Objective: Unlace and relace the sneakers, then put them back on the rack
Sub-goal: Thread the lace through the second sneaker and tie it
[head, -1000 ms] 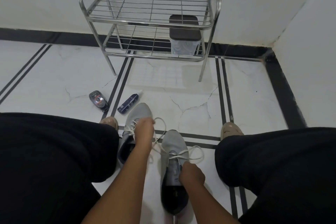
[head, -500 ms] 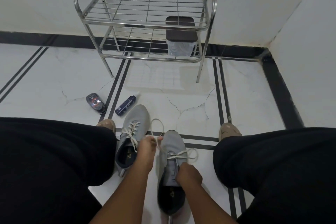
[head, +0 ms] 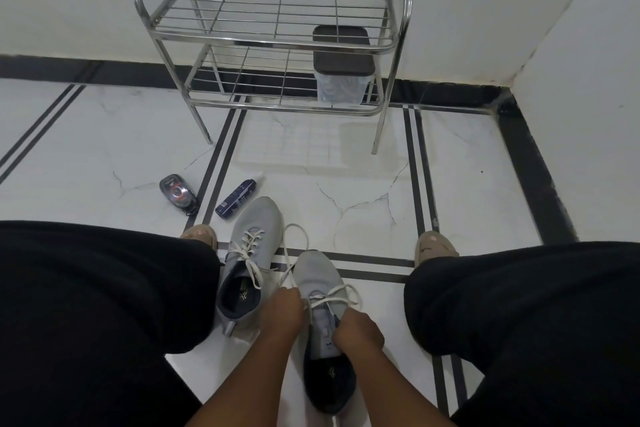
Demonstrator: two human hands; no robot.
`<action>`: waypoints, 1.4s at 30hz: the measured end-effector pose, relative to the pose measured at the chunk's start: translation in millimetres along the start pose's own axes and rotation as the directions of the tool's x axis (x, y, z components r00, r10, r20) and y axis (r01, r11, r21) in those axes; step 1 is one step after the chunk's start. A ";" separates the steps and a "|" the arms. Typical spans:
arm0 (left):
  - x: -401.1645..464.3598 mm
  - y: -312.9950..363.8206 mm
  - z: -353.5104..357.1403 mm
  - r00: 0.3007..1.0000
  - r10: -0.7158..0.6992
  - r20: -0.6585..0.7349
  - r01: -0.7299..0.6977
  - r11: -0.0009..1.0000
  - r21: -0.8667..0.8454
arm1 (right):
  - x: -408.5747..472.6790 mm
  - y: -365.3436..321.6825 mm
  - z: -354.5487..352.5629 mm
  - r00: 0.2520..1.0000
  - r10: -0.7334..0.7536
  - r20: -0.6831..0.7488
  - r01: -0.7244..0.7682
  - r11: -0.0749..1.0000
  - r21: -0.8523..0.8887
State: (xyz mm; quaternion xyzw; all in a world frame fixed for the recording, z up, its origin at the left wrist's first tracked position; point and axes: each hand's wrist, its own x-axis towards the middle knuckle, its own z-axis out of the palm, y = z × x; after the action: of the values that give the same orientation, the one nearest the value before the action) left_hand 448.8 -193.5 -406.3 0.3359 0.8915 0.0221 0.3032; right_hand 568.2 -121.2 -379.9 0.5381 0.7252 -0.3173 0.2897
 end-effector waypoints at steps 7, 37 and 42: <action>12.0 7.4 -20.4 0.946 -0.291 0.145 0.282 0.508 -0.814 | 0.5 2.0 -2.7 1.000 0.018 0.004 -0.018 0.997 0.071; -14.8 -7.2 -11.4 0.840 -0.540 0.056 0.536 0.807 -0.247 | 10.7 9.9 -10.0 0.972 0.218 -0.087 -0.188 0.944 0.273; -18.3 -2.8 -7.4 0.830 -0.549 0.102 0.558 0.820 -0.130 | 13.8 10.4 -6.6 0.986 0.146 -0.076 -0.128 0.971 0.204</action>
State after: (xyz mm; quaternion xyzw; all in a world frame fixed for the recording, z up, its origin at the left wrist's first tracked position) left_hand 453.9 -205.7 -391.3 0.0387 0.9366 -0.0080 0.3481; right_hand 574.2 -105.5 -387.8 0.6269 0.6633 -0.3425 0.2229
